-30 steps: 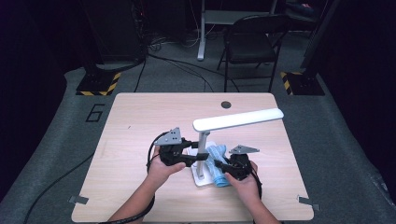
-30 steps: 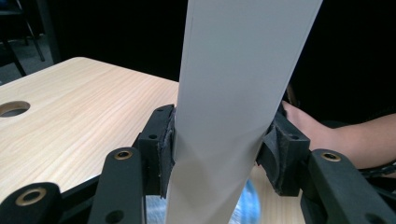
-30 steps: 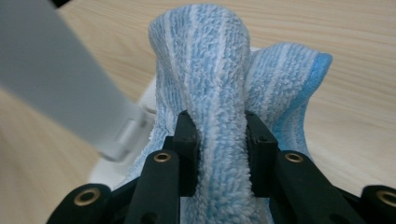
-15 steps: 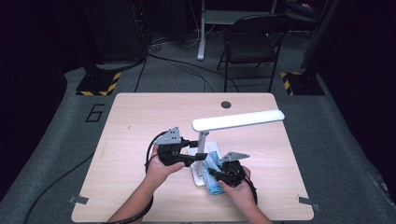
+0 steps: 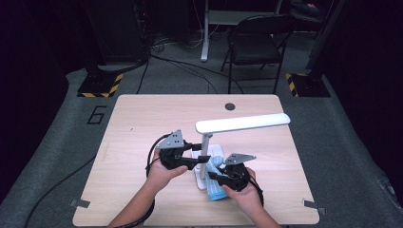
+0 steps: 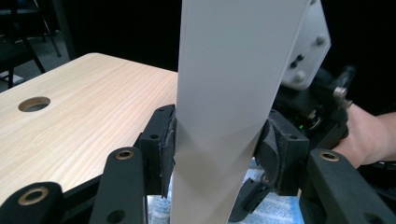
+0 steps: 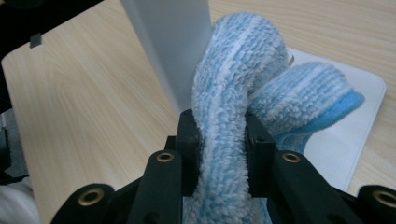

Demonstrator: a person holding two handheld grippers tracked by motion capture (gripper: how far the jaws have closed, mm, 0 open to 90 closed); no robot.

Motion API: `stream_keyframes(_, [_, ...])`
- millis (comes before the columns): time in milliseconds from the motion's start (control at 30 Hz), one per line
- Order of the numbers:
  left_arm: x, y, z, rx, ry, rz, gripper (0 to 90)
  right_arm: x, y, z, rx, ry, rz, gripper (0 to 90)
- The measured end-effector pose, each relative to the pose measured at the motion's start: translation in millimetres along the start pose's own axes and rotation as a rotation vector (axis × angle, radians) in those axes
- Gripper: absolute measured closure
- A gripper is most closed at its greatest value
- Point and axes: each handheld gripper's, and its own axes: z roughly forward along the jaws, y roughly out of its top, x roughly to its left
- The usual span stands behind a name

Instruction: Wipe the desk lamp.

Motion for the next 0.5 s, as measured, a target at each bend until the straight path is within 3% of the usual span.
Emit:
stream_keyframes(67, [0.0,-0.1,0.2,-0.001,0.000,0.000,51.0,-0.2,1.4,-2.4,0.000,0.009,0.001,72.4])
stream_keyframes(267, [-0.1,-0.4,0.7,-0.002,0.004,-0.008,51.0,5.4,14.6,-21.2,-0.077,0.059,0.008,72.6])
stream_keyframes(333, [0.7,0.5,0.4,0.005,0.004,0.002,50.9,9.0,17.8,-25.3,-0.093,0.038,-0.009,72.6])
stream_keyframes(400, [0.4,1.1,-0.3,0.007,-0.005,-0.016,50.6,10.7,18.2,-24.0,-0.093,0.009,-0.041,72.6])
stream_keyframes(500, [2.0,1.8,-2.6,0.009,-0.015,-0.036,48.3,7.9,13.5,-19.0,-0.081,0.000,-0.032,72.4])
